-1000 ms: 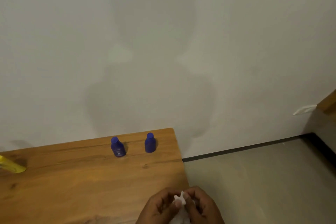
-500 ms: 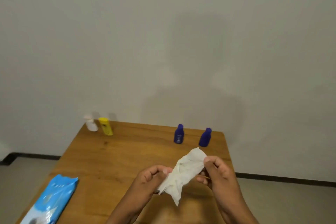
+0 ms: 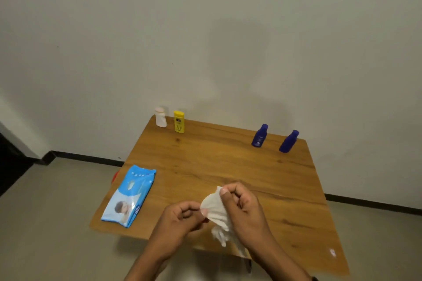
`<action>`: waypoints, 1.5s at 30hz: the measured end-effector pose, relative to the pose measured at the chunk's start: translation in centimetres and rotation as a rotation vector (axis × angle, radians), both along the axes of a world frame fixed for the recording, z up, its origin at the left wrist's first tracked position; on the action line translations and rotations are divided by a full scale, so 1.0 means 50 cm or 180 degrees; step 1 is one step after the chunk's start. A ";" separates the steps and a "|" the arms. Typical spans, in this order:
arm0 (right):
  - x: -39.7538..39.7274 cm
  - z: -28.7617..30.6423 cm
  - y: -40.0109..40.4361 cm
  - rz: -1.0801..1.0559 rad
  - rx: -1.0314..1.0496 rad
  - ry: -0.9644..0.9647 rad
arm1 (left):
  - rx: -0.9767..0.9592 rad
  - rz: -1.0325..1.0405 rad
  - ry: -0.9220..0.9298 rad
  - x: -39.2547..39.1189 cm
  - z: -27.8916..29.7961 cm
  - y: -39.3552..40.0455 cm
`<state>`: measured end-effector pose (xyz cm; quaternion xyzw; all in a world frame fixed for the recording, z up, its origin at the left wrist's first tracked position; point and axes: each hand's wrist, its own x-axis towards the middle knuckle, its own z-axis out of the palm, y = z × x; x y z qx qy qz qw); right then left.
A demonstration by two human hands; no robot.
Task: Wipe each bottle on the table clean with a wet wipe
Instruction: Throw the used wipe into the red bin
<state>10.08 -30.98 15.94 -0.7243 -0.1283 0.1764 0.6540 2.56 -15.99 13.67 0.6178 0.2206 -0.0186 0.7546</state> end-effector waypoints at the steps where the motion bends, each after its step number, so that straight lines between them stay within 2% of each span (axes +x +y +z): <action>1: -0.009 0.003 0.001 0.0016 -0.0013 0.0021 | -0.0072 0.0109 -0.0025 -0.005 -0.003 0.005; 5: -0.031 0.005 -0.001 0.0373 -0.0300 0.0233 | -0.0669 0.0200 -0.0180 -0.008 -0.007 0.002; 8: -0.032 -0.005 -0.007 0.0624 -0.0689 0.0043 | -0.0885 0.0210 -0.0175 0.006 -0.005 0.001; 12: -0.004 -0.002 0.003 0.0400 -0.0381 0.0351 | -0.0652 -0.0368 -0.0160 0.016 0.002 0.019; 15: 0.039 0.017 0.024 0.0148 -0.0206 0.0586 | 0.0125 -0.0659 0.0080 0.015 0.013 0.050; 19: 0.089 0.023 0.079 0.0381 0.0002 0.0771 | 0.0412 -0.0119 0.0223 0.002 0.029 0.125; 24: 0.088 0.022 0.188 0.1241 0.0099 0.0970 | 0.0814 0.0739 0.0057 -0.052 0.050 0.220; 27: 0.075 0.027 0.260 0.1818 0.0238 0.1069 | 0.0891 0.1219 0.0034 -0.098 0.048 0.264; 31: 0.053 0.034 0.363 0.2004 0.0509 0.1343 | 0.0897 0.1634 0.0011 -0.158 0.055 0.329; 35: -0.009 0.002 0.492 0.2234 -0.0087 0.1322 | 0.0573 0.2087 0.0022 -0.220 0.052 0.425; 38: -0.058 0.002 0.609 0.2254 -0.0335 0.1032 | -0.0177 0.2451 0.0038 -0.268 0.048 0.522; 41: -0.106 0.013 0.724 0.2215 -0.0190 0.1048 | -0.0931 0.2287 -0.0068 -0.324 0.046 0.629; 43: -0.148 0.017 0.794 0.2267 -0.0386 0.0950 | -0.1060 0.2156 -0.0070 -0.358 0.038 0.692; 45: -0.176 0.013 0.840 0.1995 -0.0265 0.0979 | -0.1014 0.1994 -0.0154 -0.384 0.033 0.741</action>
